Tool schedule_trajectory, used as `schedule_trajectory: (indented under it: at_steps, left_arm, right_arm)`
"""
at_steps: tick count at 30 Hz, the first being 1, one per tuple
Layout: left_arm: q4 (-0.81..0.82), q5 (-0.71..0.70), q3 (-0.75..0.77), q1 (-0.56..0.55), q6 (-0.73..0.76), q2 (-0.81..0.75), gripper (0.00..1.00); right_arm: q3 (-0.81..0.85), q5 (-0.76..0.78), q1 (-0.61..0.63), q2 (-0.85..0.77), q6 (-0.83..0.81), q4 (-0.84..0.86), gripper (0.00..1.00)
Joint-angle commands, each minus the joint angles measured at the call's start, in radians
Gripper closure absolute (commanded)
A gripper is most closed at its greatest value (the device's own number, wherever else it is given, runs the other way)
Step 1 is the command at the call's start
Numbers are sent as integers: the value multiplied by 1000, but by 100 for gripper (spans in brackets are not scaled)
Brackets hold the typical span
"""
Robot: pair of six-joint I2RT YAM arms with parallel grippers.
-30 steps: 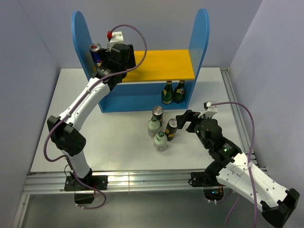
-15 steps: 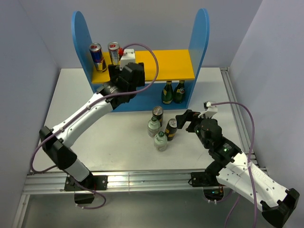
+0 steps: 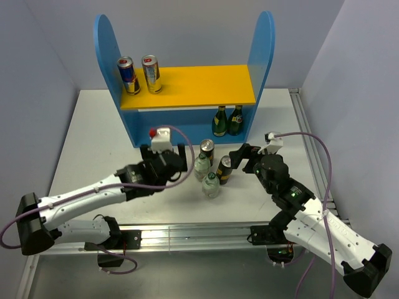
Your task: Place and organize the beverage onto the shelf
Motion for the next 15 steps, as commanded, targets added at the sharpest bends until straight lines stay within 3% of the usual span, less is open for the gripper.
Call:
schedule_trajectory:
  at_steps: [1, 6, 10, 15]
  left_arm:
    - [177, 58, -201, -54, -126, -25, 1]
    - [613, 206, -421, -67, -62, -16, 1]
    - [807, 240, -484, -65, 7, 79, 1]
    - [953, 315, -455, -65, 67, 220, 1]
  right_arm:
    - [-9, 12, 5, 1, -4, 41, 0]
    - [-7, 20, 5, 4, -4, 38, 0]
    - [-9, 22, 5, 0, -4, 35, 0]
    - [-9, 26, 6, 3, -1, 34, 0]
